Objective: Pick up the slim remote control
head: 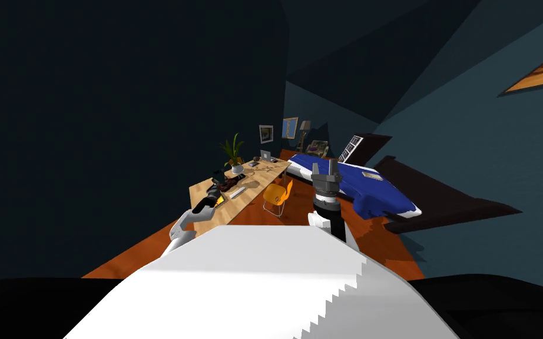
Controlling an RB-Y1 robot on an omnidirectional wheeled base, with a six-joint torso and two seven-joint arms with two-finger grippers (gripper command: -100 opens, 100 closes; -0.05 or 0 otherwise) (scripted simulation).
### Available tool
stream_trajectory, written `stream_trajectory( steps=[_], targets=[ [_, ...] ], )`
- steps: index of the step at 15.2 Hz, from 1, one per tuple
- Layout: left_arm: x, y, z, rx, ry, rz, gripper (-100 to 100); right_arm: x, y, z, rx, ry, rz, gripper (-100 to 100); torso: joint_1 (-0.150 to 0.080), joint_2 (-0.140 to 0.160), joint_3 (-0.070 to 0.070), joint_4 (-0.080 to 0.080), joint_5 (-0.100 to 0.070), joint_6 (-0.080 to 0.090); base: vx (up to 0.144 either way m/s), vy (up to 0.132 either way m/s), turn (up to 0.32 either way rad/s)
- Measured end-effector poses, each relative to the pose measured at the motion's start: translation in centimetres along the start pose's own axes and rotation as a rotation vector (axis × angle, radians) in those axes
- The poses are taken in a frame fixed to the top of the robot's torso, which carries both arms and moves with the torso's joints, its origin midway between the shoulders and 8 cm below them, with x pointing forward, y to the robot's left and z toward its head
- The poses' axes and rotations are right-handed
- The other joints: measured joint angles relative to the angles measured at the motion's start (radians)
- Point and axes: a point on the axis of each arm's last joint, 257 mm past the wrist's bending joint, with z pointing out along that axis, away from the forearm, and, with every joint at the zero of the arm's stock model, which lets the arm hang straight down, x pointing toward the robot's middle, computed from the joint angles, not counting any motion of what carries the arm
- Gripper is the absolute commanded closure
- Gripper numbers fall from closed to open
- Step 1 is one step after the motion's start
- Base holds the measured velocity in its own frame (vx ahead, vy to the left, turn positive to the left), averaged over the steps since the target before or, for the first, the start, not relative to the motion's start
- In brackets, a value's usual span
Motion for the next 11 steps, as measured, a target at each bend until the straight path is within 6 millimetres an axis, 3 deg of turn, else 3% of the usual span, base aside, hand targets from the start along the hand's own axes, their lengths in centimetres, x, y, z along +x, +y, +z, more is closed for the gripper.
stream_trajectory(
  steps=[11],
  targets=[
    [-6.3,6.7,1.7,-0.250,-0.126,-0.118,-100,0.0,0.0,0.0,0.000,0.000,0.000,0,0.000,0.000,0.000,0.000,0.000,0.000,0.012,0.001,-0.145]
  ],
)
